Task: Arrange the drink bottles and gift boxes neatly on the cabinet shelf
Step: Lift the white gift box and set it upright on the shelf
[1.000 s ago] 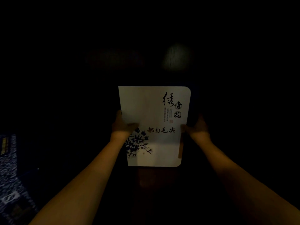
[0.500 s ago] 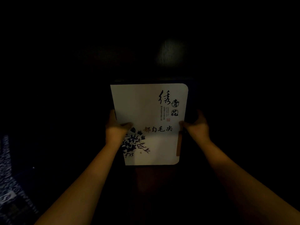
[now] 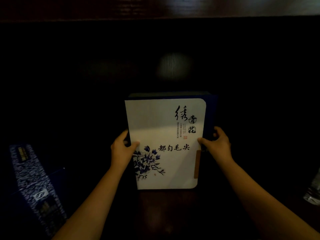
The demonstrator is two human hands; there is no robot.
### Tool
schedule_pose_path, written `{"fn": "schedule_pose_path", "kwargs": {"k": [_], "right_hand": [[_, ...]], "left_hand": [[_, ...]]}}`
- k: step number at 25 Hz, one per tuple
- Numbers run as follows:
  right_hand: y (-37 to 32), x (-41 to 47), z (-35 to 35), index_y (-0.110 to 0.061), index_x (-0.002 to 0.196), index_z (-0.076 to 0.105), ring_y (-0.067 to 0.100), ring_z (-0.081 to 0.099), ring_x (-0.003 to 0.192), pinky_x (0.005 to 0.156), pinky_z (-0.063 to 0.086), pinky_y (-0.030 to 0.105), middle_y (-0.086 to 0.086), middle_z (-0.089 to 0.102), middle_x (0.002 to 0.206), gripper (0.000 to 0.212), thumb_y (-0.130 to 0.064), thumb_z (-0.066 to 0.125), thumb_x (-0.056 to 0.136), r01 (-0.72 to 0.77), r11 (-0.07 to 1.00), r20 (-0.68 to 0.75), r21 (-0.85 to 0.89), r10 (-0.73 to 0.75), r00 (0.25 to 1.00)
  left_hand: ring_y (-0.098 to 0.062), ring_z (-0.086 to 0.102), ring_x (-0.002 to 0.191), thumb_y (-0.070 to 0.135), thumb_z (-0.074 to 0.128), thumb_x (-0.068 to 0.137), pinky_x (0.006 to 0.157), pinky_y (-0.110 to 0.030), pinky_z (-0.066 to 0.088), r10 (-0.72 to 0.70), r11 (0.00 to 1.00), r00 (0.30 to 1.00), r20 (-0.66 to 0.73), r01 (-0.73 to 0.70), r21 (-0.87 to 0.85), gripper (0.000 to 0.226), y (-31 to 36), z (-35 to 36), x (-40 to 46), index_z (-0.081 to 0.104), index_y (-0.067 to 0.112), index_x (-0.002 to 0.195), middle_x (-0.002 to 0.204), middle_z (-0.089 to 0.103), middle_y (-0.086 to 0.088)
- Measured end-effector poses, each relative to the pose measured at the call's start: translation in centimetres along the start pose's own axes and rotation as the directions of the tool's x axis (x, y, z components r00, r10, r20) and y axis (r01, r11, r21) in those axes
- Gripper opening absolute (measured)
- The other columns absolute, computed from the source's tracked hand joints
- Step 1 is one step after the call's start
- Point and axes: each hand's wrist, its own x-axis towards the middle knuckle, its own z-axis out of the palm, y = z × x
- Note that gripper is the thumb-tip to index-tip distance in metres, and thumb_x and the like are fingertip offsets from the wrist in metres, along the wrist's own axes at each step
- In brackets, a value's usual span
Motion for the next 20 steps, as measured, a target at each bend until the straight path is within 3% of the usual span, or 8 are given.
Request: {"fn": "schedule_pose_path", "kwargs": {"k": [4, 20], "right_hand": [[-0.4, -2.4, -0.9, -0.016, 0.134, 0.037, 0.036, 0.046, 0.123, 0.09, 0.051, 0.053, 0.018, 0.045, 0.137, 0.076, -0.015, 0.077, 0.07, -0.005, 1.0, -0.011, -0.003, 0.005, 1.0], [-2.2, -8.3, -3.3, -0.013, 0.134, 0.036, 0.036, 0.05, 0.118, 0.088, 0.052, 0.053, 0.018, 0.047, 0.133, 0.074, -0.018, 0.075, 0.071, 0.016, 0.995, -0.049, -0.102, -0.021, 0.999]], "left_hand": [[-0.015, 0.051, 0.092, 0.009, 0.068, 0.078, 0.081, -0.027, 0.044, 0.006, 1.0, 1.0, 0.018, -0.006, 0.008, 0.06, 0.2, -1.4, -1.8, 0.045, 0.016, 0.133, 0.122, 0.06, -0.012], [-0.03, 0.055, 0.107, 0.006, 0.067, 0.078, 0.095, -0.035, 0.044, 0.043, 0.998, 0.998, 0.055, -0.041, -0.043, 0.064, 1.5, -5.5, -5.8, 0.04, 0.013, 0.136, 0.128, 0.056, -0.015]]}}
